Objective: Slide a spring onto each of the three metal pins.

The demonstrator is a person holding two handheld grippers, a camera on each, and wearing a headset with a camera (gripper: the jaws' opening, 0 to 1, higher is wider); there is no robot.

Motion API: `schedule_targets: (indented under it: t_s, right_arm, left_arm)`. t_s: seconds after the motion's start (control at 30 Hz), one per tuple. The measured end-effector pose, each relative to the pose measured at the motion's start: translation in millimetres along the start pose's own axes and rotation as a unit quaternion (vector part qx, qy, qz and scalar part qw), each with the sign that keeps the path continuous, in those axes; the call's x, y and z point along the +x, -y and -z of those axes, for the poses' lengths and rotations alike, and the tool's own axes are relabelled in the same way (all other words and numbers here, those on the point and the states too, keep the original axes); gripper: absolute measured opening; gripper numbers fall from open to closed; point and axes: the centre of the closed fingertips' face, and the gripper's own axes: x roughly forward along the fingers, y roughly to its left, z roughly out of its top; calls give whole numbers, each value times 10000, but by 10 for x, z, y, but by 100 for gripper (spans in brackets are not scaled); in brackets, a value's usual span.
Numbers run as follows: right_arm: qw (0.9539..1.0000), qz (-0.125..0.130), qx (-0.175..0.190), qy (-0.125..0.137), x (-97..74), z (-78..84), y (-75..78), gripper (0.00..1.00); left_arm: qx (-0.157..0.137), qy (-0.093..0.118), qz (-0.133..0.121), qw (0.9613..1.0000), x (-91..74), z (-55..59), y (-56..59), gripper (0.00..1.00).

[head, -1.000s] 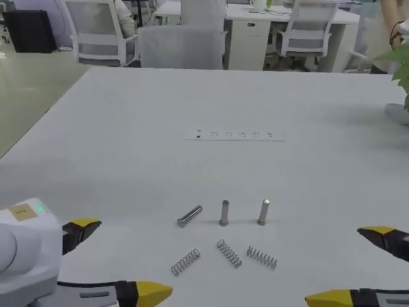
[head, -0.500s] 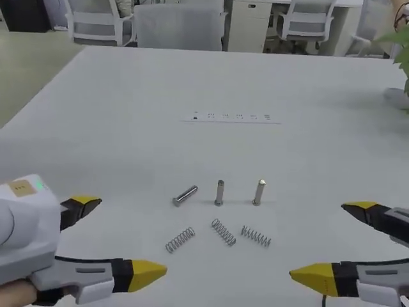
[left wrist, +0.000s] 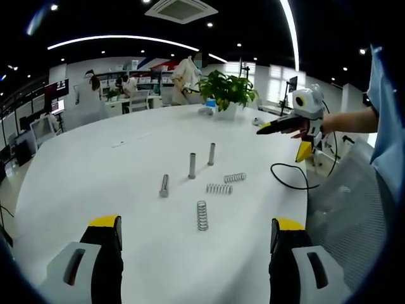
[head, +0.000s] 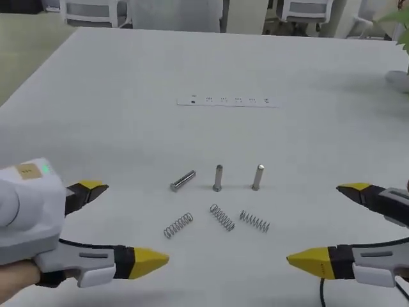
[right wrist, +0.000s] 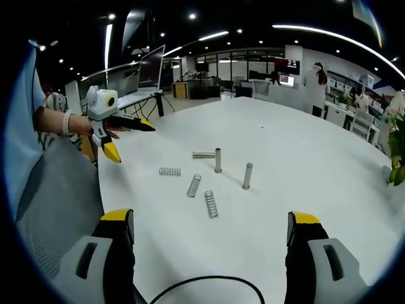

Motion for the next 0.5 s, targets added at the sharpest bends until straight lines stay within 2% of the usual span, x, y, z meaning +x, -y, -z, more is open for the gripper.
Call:
schedule_targets:
  t_s: [0.5]
  right_arm:
    - [9999,-85,-19,-82,126,10,56,100]
  left_arm:
    - [66,-123,89,9999,97,-12,-68,95]
